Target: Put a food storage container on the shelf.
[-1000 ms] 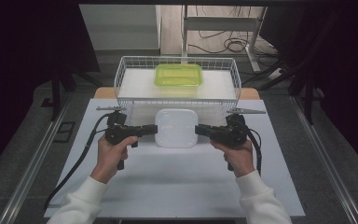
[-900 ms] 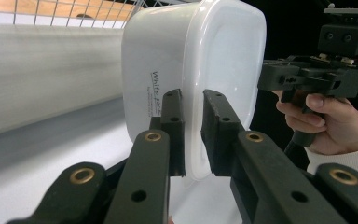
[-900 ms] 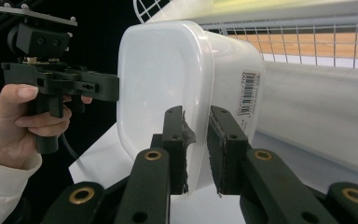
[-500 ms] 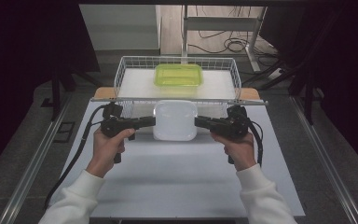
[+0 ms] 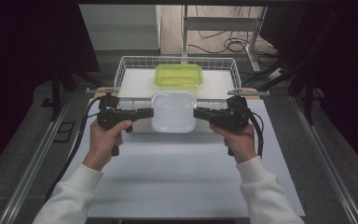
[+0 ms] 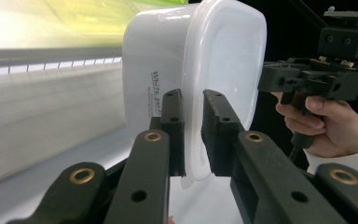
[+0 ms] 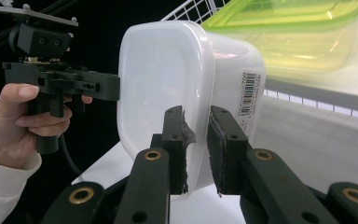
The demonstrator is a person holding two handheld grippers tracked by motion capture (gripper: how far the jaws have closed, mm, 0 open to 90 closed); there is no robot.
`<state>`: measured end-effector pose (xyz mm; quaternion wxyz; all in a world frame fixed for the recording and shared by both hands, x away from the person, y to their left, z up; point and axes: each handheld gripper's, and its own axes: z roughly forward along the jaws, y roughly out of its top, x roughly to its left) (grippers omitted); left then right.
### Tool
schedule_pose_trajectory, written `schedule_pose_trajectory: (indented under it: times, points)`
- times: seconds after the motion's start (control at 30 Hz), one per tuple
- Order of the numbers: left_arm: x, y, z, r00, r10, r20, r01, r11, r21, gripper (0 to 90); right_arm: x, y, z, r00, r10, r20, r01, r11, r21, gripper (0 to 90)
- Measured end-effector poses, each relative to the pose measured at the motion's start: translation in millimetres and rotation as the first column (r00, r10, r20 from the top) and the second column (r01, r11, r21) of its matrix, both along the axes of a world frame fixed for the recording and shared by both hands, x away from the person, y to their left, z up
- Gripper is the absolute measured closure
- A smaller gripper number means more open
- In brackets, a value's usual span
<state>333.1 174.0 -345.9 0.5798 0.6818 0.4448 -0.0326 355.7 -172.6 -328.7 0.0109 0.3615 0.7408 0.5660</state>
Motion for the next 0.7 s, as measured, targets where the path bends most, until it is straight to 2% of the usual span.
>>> schedule_pose_trajectory:
  times: [0.3, 0.5, 0.7]
  points:
    - [7.6, -2.6, 11.8, 0.9998, -0.003, 0.02, 0.003, 0.9999, 0.011, 79.4, 5.2, -2.3, 6.2, 0.9998, -0.009, 0.018, 0.009, 1.0, 0.01, 76.6]
    - [14.6, -3.0, 23.1, 0.9996, -0.001, 0.028, 0.001, 1.0, -0.001, 79.3, 8.9, -3.2, 18.7, 0.9995, -0.014, 0.027, 0.013, 1.0, 0.016, 76.5]
    - [22.2, -3.1, 33.6, 0.9991, 0.003, 0.042, -0.003, 1.0, 0.006, 79.3, 16.6, -2.9, 29.6, 0.9992, -0.014, 0.038, 0.013, 1.0, 0.015, 76.6]
